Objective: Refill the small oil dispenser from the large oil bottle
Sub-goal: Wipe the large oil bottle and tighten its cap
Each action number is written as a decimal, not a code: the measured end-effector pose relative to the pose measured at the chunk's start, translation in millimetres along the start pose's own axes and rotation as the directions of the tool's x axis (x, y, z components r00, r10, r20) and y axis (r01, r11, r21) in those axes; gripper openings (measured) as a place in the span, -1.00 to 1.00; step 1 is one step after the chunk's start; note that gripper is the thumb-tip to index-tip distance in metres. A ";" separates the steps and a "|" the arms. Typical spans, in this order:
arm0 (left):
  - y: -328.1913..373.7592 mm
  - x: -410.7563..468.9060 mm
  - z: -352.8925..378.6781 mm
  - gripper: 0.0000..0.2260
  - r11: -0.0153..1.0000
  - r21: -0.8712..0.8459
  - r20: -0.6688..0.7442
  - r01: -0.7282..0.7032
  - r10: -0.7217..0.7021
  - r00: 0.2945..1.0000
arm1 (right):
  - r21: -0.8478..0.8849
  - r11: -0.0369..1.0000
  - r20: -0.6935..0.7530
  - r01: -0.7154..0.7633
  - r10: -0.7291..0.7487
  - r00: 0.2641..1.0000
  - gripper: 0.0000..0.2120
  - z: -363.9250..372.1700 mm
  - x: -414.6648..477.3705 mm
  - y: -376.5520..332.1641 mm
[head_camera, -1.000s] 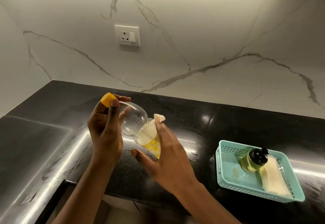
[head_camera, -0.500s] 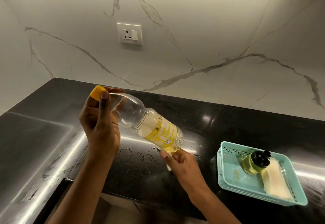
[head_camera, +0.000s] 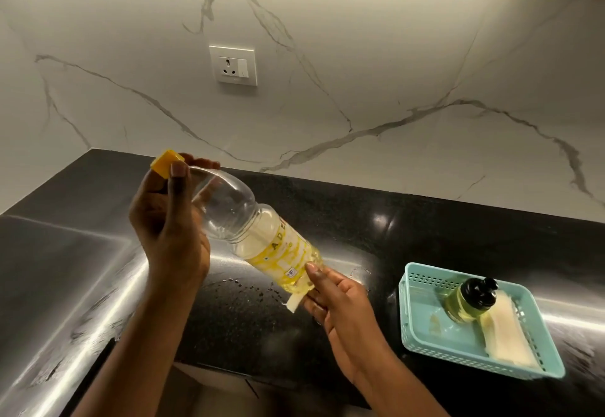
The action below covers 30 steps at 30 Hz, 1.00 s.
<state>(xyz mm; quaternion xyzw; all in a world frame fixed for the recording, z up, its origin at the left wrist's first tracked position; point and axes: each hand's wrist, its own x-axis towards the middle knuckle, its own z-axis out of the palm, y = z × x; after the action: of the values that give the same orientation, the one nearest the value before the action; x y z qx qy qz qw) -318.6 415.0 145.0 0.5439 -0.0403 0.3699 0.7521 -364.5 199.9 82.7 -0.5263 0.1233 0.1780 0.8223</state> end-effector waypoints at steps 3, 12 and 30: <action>0.9 -1.9 1.7 -0.77 1.000 -0.008 0.062 0.010 -0.009 0.998 | 0.133 0.985 0.093 -0.105 0.093 0.991 -0.63 -2.9 5.2 -10.2; 5.3 6.8 -10.0 -0.76 0.973 -0.161 0.191 0.166 -0.134 0.972 | 0.184 0.952 0.388 -0.243 0.157 0.908 -0.53 -29.8 15.0 -9.4; -16.3 -34.6 9.7 -0.88 0.958 0.017 0.065 0.287 -0.288 0.955 | -0.812 0.353 0.367 0.465 -0.311 0.877 0.03 29.7 -3.5 -19.6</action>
<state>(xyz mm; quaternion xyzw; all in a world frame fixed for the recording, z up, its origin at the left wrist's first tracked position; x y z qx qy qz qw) -330.6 386.9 120.1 0.5587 0.0154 0.2383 0.7942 -359.0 218.8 112.5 -0.8723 -0.1770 0.0542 0.4526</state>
